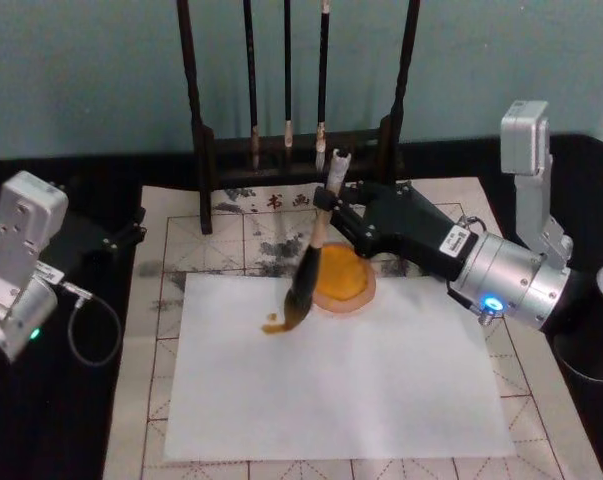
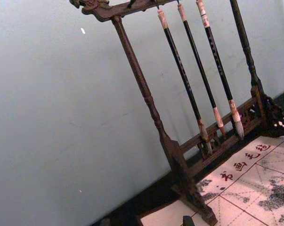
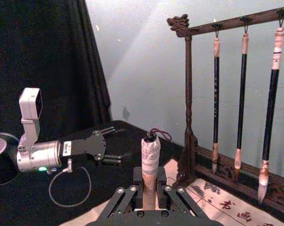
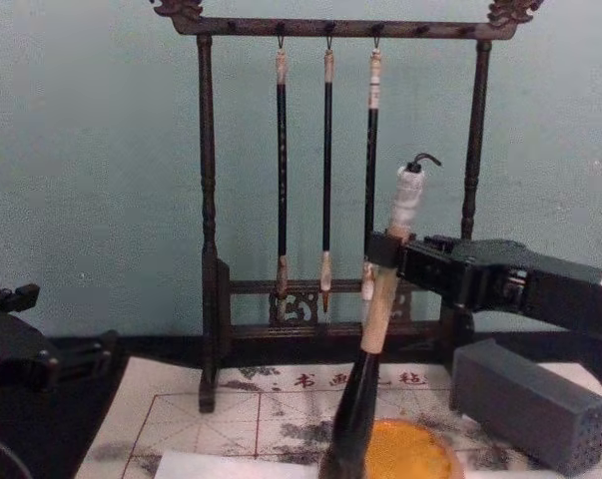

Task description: Pick up the brush from the inkstone, write on the paper, then place the brush back to its original position.

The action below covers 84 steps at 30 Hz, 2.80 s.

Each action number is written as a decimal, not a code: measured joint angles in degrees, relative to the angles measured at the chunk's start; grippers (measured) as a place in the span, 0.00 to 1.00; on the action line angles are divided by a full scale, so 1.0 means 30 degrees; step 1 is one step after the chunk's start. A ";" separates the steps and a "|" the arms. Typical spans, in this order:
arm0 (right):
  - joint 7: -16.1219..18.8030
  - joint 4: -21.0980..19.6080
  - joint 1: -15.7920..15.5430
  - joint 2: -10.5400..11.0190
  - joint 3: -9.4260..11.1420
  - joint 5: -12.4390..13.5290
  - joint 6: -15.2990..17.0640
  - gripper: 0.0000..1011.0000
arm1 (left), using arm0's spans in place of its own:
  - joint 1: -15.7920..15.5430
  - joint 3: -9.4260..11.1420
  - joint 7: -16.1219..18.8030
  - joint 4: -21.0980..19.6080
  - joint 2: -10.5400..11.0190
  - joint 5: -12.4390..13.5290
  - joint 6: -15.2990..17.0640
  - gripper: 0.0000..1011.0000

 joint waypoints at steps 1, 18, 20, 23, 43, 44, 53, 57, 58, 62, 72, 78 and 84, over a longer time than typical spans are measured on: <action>-0.0031 -0.0058 -0.0057 0.0041 0.0041 -0.0019 0.0000 0.18 | 0.0002 0.0000 0.0000 0.0001 0.0000 0.0000 0.0000 0.99; -0.0282 -0.0726 -0.0638 0.0445 0.0595 -0.0221 -0.0134 0.18 | 0.0001 0.0000 0.0000 0.0000 0.0001 0.0000 0.0000 0.99; -0.0294 -0.0854 -0.0712 0.0501 0.0658 -0.0240 -0.0170 0.18 | 0.0001 -0.0001 0.0000 -0.0001 0.0000 -0.0001 0.0000 0.99; -0.0301 -0.0991 -0.0786 0.0562 0.0727 -0.0259 -0.0204 0.18 | 0.0001 0.0000 0.0000 0.0000 0.0000 0.0000 0.0001 0.99; -0.1005 -0.1418 -0.0420 0.0069 0.2152 0.1846 0.0407 0.18 | 0.0001 0.0000 0.0000 0.0000 0.0000 0.0000 0.0000 0.99; -0.1120 -0.1372 -0.0364 0.0015 0.2247 0.2074 0.0526 0.18 | 0.0001 0.0000 0.0000 0.0000 0.0000 -0.0001 0.0000 0.99; -0.2611 -0.0621 0.0289 -0.0531 0.3279 0.4365 0.1811 0.18 | 0.0001 -0.0001 0.0000 0.0001 0.0000 0.0000 0.0000 0.99; -0.3890 -0.0157 0.0526 -0.0787 0.3704 0.5582 0.2834 0.18 | 0.0001 0.0000 -0.0001 0.0000 0.0000 0.0000 0.0000 0.99; -0.4414 0.0010 0.0577 -0.0884 0.3827 0.6010 0.3284 0.18 | 0.0000 -0.0001 0.0000 0.0000 0.0000 0.0000 0.0000 0.99; -0.5362 0.0290 0.0651 -0.1039 0.4006 0.6790 0.4076 0.18 | 0.0000 -0.0001 0.0000 0.0001 0.0001 0.0000 0.0000 0.99; -0.7472 0.1156 0.0694 -0.1459 0.4295 0.8398 0.5024 0.18 | 0.0001 0.0000 0.0001 -0.0001 0.0001 0.0000 0.0000 0.99; -0.8640 0.1704 0.0671 -0.1847 0.4394 0.9191 0.5090 0.18 | 0.0001 0.0000 0.0000 0.0000 0.0001 0.0000 0.0000 0.99; -0.9771 0.2279 0.0760 -0.2232 0.4502 1.0149 0.5391 0.18 | 0.0001 -0.0001 0.0001 0.0000 0.0000 -0.0001 0.0000 0.99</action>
